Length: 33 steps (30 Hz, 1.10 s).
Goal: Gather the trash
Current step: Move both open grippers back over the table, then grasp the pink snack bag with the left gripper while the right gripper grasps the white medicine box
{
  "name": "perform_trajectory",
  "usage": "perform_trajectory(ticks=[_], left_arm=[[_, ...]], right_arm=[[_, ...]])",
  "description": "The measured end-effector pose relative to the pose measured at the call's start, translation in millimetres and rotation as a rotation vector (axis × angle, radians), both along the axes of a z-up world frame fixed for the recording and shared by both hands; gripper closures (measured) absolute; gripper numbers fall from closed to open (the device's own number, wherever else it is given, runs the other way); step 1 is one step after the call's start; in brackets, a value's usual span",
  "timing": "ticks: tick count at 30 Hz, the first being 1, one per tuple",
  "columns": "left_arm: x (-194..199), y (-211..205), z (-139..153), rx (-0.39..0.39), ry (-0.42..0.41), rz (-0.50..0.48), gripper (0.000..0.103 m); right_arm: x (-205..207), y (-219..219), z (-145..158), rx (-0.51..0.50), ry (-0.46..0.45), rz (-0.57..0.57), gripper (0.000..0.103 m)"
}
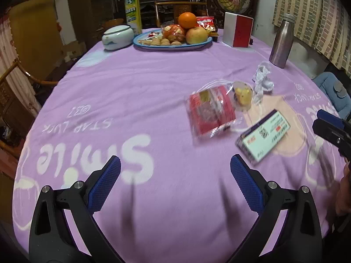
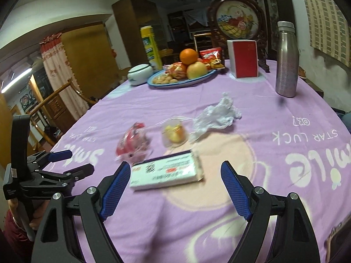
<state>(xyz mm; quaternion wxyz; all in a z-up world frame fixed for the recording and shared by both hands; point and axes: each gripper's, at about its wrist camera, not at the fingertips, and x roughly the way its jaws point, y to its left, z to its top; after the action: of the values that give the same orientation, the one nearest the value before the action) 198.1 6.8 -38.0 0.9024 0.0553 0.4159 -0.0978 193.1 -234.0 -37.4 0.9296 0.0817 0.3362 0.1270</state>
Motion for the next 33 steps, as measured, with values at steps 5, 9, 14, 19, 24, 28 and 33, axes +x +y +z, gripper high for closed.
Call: perform_trajectory(ticks=[5,9,14,19,24,28,33], left_arm=[[40,-18,-5,-0.034,0.043,-0.017,0.007],[65,-28,-10,-0.047,0.068,-0.027,0.007],[84,-45,-14,-0.054,0.073,-0.091,0.007],[92,-51,-34,-0.025,0.120,-0.109,0.007],[91,-42,-30,-0.036,0.086,-0.082,0.018],[90,-30,-19,-0.055,0.040,-0.054,0.029],[96,-4,-13,-0.092,0.029,0.010,0.037]], right_arm=[[25,-10,-4,0.019,0.023,-0.025,0.019],[39,-19,-16,0.055,0.077,-0.038,0.019],[42,-23,-18,0.053,0.088,-0.046,0.019],[39,-15,-17,0.006,0.070,-0.047,0.019],[37,-7,-20,-0.016,0.077,-0.022,0.018],[37,-4,-22,-0.017,0.090,-0.013,0.018],[38,6,-29,-0.028,0.133,0.033,0.017]])
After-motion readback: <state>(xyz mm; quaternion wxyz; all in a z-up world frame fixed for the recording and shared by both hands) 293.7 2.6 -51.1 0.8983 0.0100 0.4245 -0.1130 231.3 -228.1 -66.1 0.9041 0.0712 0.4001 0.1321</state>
